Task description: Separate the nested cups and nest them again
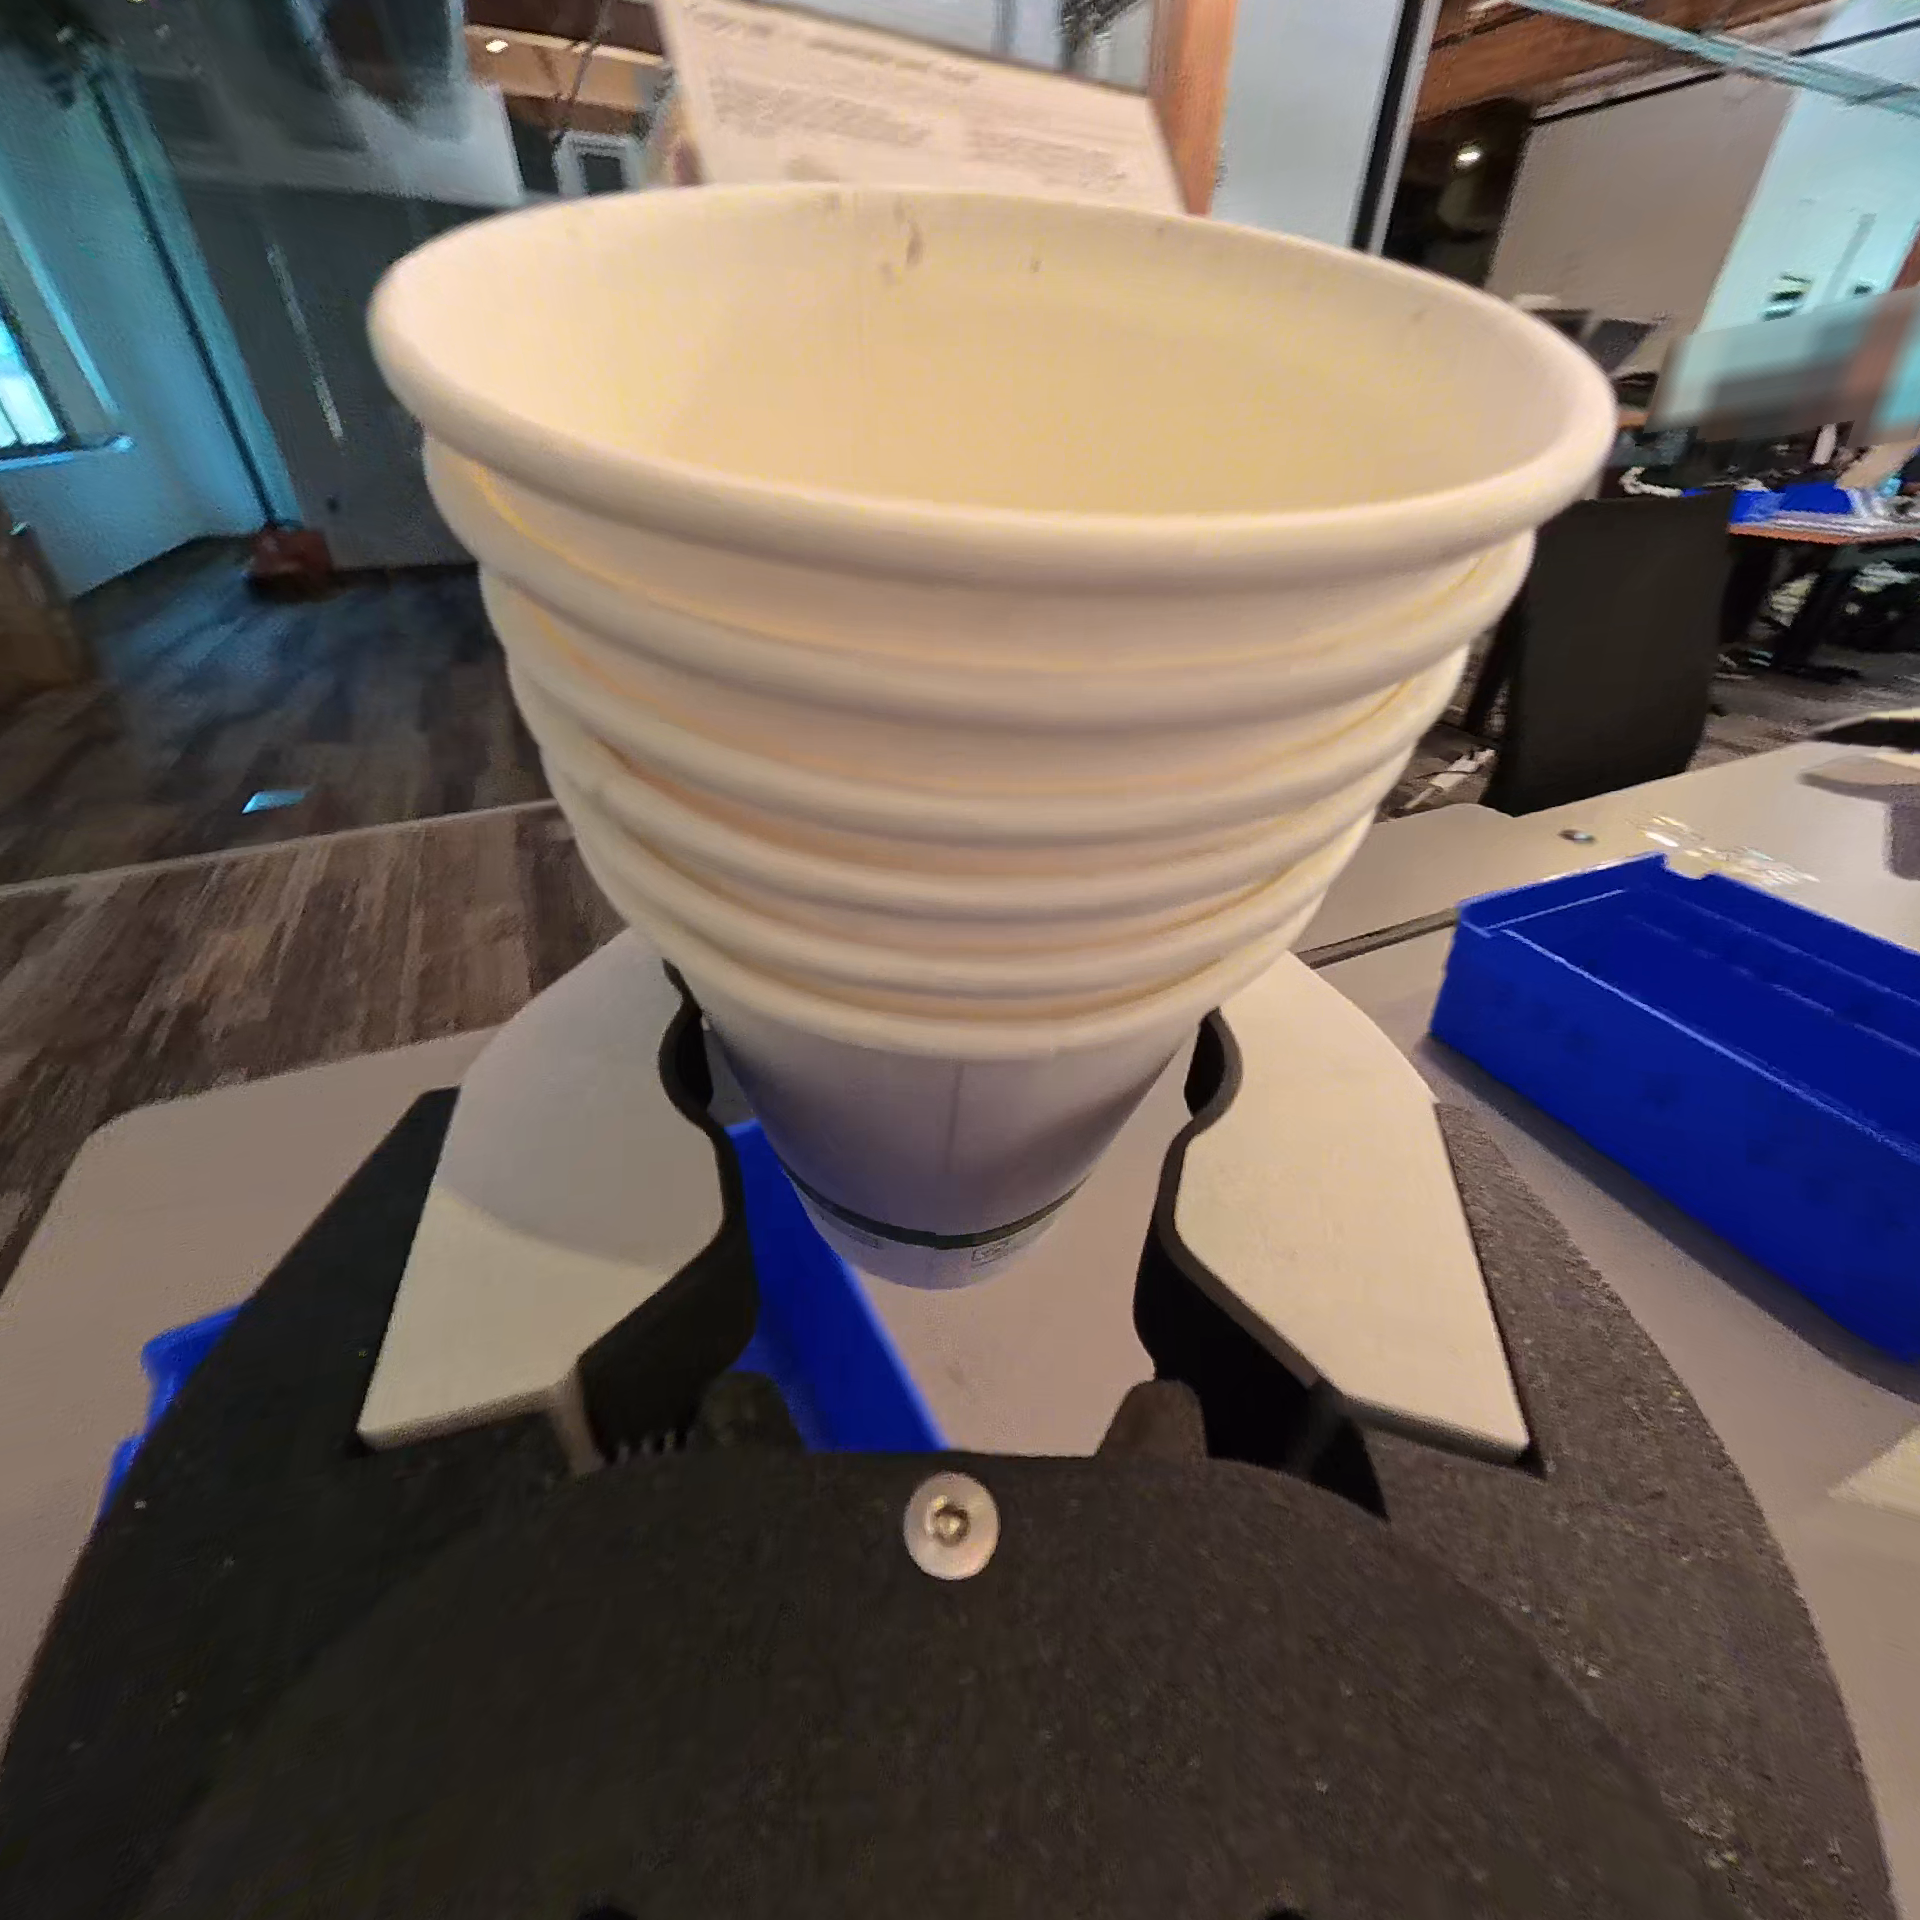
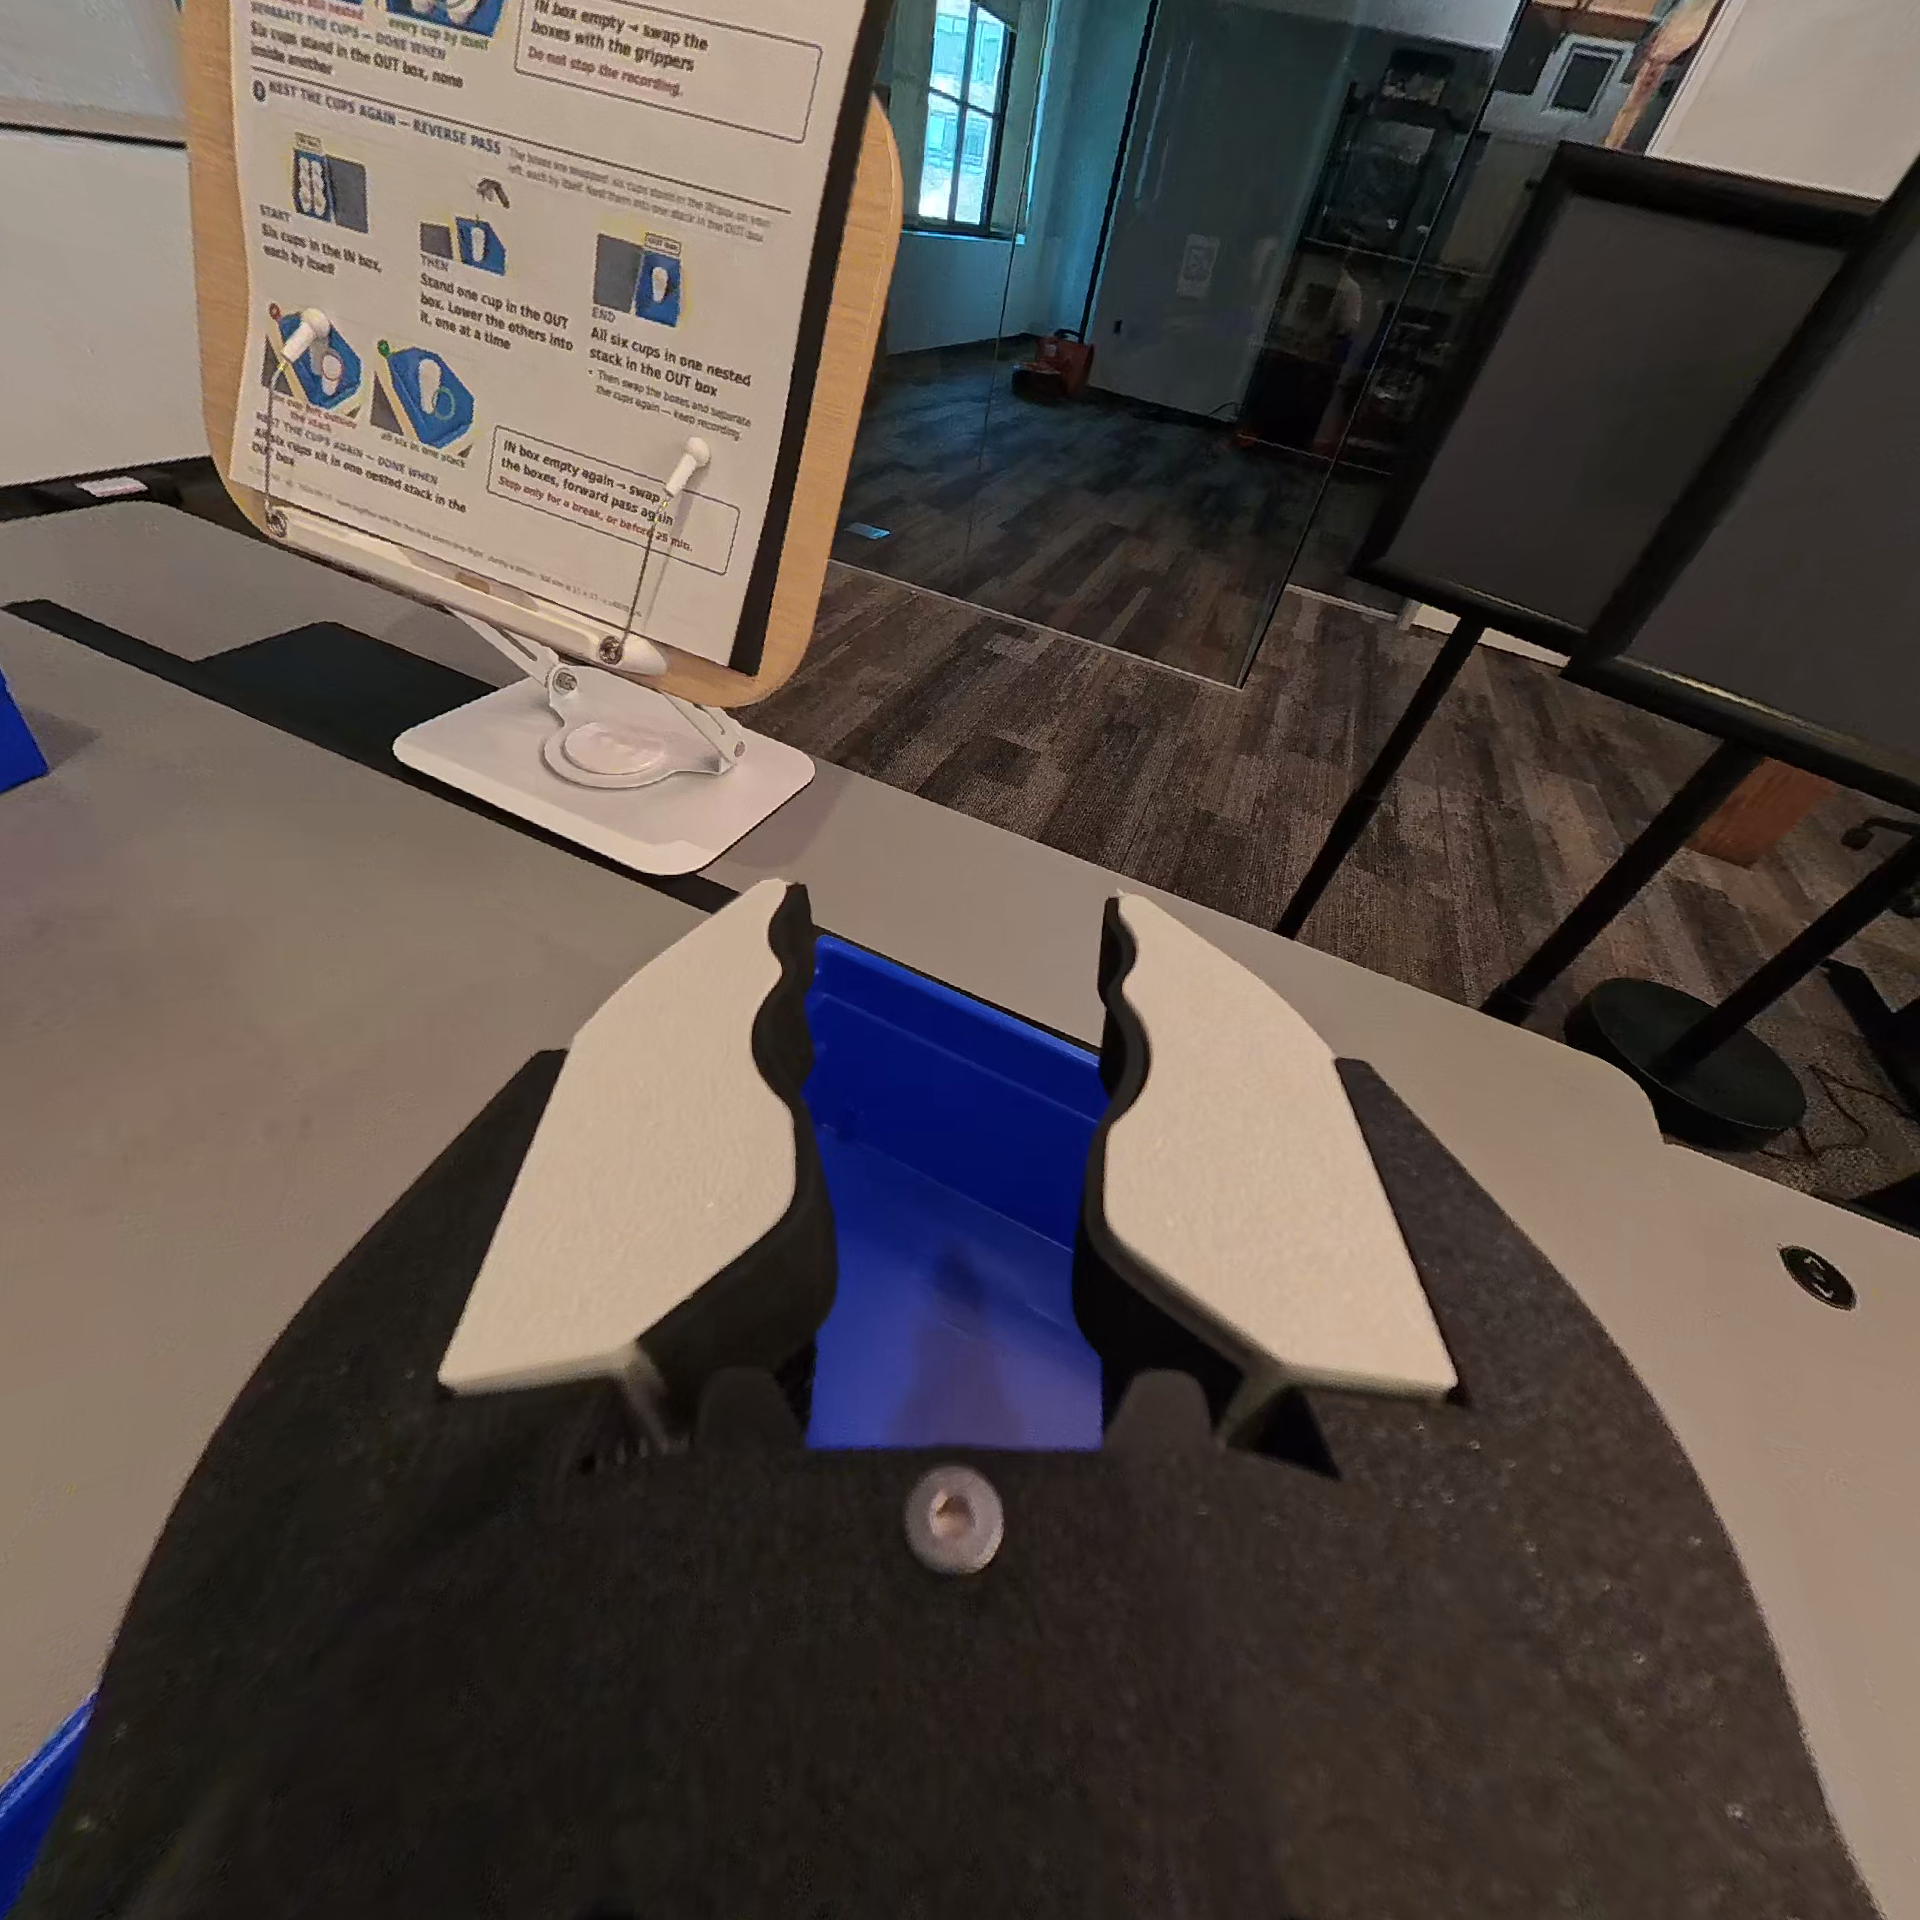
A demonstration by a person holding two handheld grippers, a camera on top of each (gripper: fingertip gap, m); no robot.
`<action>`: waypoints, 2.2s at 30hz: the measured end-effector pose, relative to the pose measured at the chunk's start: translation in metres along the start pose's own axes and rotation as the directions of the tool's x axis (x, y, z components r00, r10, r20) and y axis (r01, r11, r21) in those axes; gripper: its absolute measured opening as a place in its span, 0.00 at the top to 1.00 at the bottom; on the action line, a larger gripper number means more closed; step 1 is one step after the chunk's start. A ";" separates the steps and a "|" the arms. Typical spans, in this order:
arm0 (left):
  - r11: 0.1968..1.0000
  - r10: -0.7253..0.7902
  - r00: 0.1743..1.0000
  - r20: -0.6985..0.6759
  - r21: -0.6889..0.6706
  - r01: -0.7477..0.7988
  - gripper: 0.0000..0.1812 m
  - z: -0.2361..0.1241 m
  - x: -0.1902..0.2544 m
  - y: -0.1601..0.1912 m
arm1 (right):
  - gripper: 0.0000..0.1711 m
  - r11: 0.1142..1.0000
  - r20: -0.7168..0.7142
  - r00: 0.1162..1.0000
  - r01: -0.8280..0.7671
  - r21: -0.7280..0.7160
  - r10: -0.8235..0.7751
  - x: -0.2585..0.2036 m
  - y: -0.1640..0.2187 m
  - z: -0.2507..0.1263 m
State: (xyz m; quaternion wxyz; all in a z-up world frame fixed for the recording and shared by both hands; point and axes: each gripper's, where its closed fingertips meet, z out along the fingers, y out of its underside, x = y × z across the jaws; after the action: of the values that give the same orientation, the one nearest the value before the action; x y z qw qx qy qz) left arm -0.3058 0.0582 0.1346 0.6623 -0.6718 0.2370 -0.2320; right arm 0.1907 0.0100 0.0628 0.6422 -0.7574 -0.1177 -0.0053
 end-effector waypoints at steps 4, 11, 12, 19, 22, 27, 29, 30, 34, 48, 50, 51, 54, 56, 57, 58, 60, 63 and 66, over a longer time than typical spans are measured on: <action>0.999 0.039 0.993 -0.109 0.013 -0.037 0.50 0.018 0.040 -0.015 | 0.70 1.000 0.008 1.000 0.020 -0.007 -0.020 -0.006 -0.001 0.005; 0.998 0.064 0.965 -0.253 0.016 -0.062 0.50 0.049 0.092 -0.017 | 0.70 0.998 0.034 0.998 0.062 -0.018 -0.061 -0.024 -0.005 0.014; 0.998 0.068 0.963 -0.261 0.014 -0.067 0.50 0.052 0.097 -0.014 | 0.70 0.997 0.039 0.997 0.069 -0.019 -0.069 -0.026 -0.006 0.015; 0.996 0.063 0.944 -0.323 -0.035 -0.078 0.50 0.075 0.121 0.024 | 0.72 0.993 0.078 0.991 0.111 -0.029 -0.108 -0.048 -0.010 0.024; 0.996 0.026 0.935 -0.353 -0.069 -0.054 0.50 0.084 0.131 0.043 | 0.72 0.989 0.085 0.987 0.139 -0.043 -0.135 -0.055 -0.010 0.025; 0.993 0.011 0.932 -0.362 -0.108 -0.054 0.50 0.100 0.147 0.076 | 0.72 0.985 0.090 0.983 0.164 -0.052 -0.159 -0.062 -0.011 0.022; 0.993 0.008 0.930 -0.367 -0.106 -0.050 0.50 0.106 0.156 0.085 | 0.72 0.983 0.088 0.981 0.177 -0.050 -0.172 -0.063 -0.014 0.020; 0.993 0.011 0.929 -0.371 -0.108 -0.055 0.50 0.108 0.162 0.091 | 0.73 0.983 0.089 0.980 0.180 -0.045 -0.175 -0.064 -0.016 0.018; 0.987 0.021 0.917 -0.398 -0.141 -0.083 0.50 0.112 0.182 0.116 | 0.75 0.983 0.113 0.978 0.180 -0.030 -0.176 -0.072 -0.020 0.014; 0.979 0.007 0.908 -0.420 -0.183 -0.092 0.50 0.118 0.192 0.139 | 0.79 0.966 0.201 0.949 0.256 -0.040 -0.243 -0.095 -0.024 0.003; 0.978 0.010 0.910 -0.415 -0.186 -0.096 0.50 0.119 0.189 0.140 | 0.81 0.963 0.253 0.932 0.270 -0.010 -0.258 -0.108 -0.032 -0.004; 0.978 0.013 0.912 -0.411 -0.185 -0.098 0.50 0.120 0.188 0.140 | 0.82 0.963 0.282 0.923 0.268 0.016 -0.262 -0.117 -0.038 -0.008; 0.975 0.016 0.916 -0.401 -0.195 -0.102 0.50 0.122 0.183 0.143 | 0.86 0.971 0.428 0.872 0.217 0.098 -0.237 -0.156 -0.059 -0.022; 0.973 0.014 0.918 -0.397 -0.205 -0.103 0.50 0.124 0.180 0.146 | 0.90 0.967 0.528 0.811 0.215 0.134 -0.253 -0.182 -0.075 -0.028; 0.972 0.013 0.918 -0.396 -0.210 -0.105 0.50 0.124 0.180 0.147 | 0.91 0.961 0.560 0.782 0.235 0.144 -0.275 -0.192 -0.081 -0.028; 0.971 0.015 0.919 -0.394 -0.215 -0.108 0.50 0.125 0.179 0.149 | 0.92 0.953 0.594 0.748 0.266 0.141 -0.297 -0.202 -0.087 -0.028; 0.967 0.022 0.920 -0.392 -0.227 -0.120 0.50 0.126 0.178 0.153 | 0.93 0.925 0.676 0.654 0.362 0.114 -0.339 -0.223 -0.090 -0.026; 0.961 0.029 0.916 -0.399 -0.241 -0.135 0.50 0.127 0.180 0.158 | 0.94 0.865 0.755 0.549 0.500 0.046 -0.357 -0.244 -0.090 -0.017; 0.959 0.025 0.913 -0.407 -0.248 -0.137 0.50 0.127 0.182 0.161 | 0.94 0.831 0.831 0.459 0.556 0.006 -0.313 -0.266 -0.091 -0.011</action>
State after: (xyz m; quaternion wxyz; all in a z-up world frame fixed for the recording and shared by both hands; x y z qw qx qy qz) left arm -0.0857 0.0416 -0.0284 0.5109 -0.6838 0.4246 -0.3018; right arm -0.0834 -0.0327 0.1104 0.3855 -0.6971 -0.5838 0.1567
